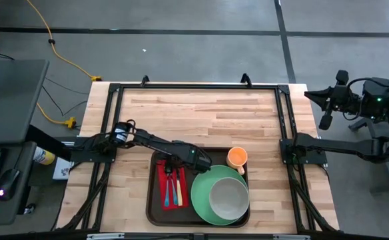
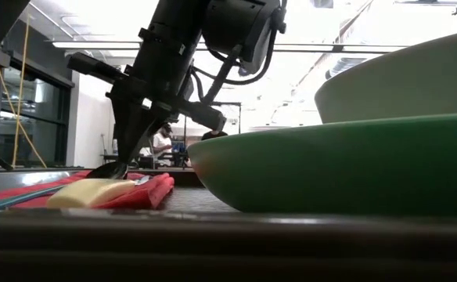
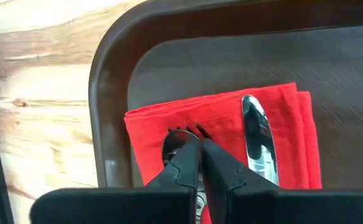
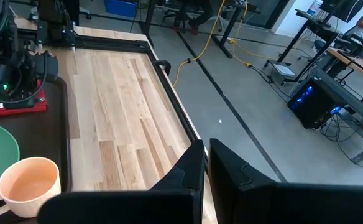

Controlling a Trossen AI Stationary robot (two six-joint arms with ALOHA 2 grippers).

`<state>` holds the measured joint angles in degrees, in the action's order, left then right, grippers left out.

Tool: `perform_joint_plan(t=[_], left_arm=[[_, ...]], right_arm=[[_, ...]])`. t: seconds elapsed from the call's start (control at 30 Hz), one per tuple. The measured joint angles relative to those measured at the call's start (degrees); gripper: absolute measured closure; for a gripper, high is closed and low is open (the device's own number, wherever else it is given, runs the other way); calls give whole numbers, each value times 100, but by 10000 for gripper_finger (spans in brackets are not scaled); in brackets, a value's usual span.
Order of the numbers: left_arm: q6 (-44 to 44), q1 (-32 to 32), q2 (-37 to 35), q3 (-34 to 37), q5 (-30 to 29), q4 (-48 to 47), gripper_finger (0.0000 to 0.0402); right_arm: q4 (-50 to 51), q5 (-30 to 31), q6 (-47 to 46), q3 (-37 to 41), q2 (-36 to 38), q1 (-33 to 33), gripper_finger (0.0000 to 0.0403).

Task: Set up tray
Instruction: Adjust the silverware

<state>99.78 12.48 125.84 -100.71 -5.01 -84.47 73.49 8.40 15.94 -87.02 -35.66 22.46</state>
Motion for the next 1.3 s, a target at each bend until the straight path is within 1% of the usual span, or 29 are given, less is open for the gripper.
perform_joint_plan(t=[0.2,0.37,0.47,0.63,0.83,1.3], left_arm=[[66,38,0,-42,-151,105,351],[-18,40,-7,-44,-334,394,351],[-34,40,-7,-44,-348,422,351],[-58,43,-7,39,-305,447,351],[-73,65,-7,140,-86,463,351],[-8,156,-7,142,12,245,351]], right_arm=[[-3,2,-5,44,-2,0,403],[0,0,-28,149,-4,2,403],[5,0,-31,171,-4,0,403],[-3,0,-33,170,-4,0,403],[-4,0,-35,170,-4,0,403],[-50,2,-42,168,-4,1,403]])
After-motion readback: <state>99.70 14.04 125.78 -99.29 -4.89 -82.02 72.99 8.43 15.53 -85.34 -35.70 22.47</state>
